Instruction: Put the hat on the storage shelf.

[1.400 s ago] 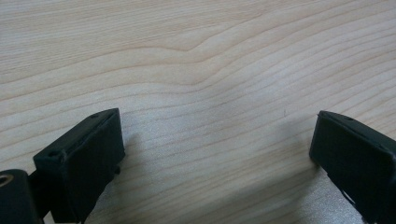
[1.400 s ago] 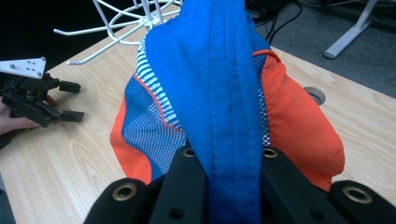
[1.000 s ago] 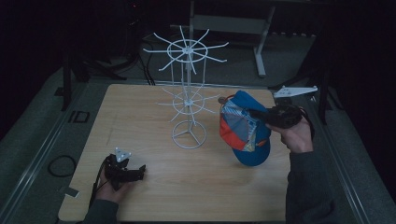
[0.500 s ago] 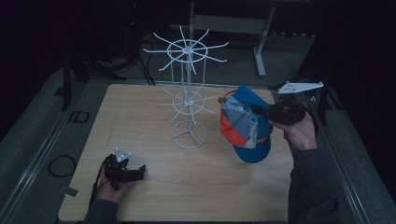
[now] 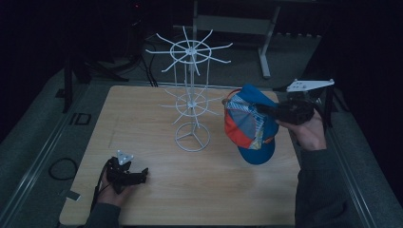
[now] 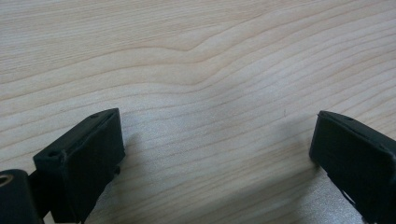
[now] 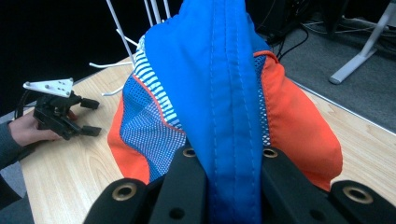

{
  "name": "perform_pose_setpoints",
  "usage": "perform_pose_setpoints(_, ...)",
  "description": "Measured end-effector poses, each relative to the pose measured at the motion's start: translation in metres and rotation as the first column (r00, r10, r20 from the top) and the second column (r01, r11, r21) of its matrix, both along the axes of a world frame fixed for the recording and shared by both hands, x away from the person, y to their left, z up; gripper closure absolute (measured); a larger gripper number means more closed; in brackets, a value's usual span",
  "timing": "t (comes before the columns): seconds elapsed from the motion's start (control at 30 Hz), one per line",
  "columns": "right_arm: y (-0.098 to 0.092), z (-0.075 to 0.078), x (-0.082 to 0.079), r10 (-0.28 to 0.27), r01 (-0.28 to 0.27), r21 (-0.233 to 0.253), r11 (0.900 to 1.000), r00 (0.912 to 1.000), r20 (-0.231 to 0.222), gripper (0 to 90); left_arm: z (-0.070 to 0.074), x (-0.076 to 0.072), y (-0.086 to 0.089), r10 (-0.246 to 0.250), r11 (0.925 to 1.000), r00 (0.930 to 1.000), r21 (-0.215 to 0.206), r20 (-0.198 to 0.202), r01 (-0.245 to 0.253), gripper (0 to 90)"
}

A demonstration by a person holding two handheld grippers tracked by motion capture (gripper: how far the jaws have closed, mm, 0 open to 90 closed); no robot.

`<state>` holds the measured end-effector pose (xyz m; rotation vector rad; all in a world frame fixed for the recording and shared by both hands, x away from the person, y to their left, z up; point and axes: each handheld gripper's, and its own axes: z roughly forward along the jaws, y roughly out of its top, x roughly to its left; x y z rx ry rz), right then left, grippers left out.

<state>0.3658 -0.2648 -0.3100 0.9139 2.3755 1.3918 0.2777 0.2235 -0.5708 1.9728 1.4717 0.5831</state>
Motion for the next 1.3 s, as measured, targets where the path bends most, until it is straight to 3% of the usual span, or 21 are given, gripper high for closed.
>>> perform_pose_setpoints(1.3, 0.003, 0.031, -0.007, 0.037, -0.039, 0.042, 0.998, 0.9976, 0.059, 87.6, 0.000, 0.000, 0.000, -0.001, 1.0000, 1.0000, 0.001, 0.001, 0.001, 3.1)
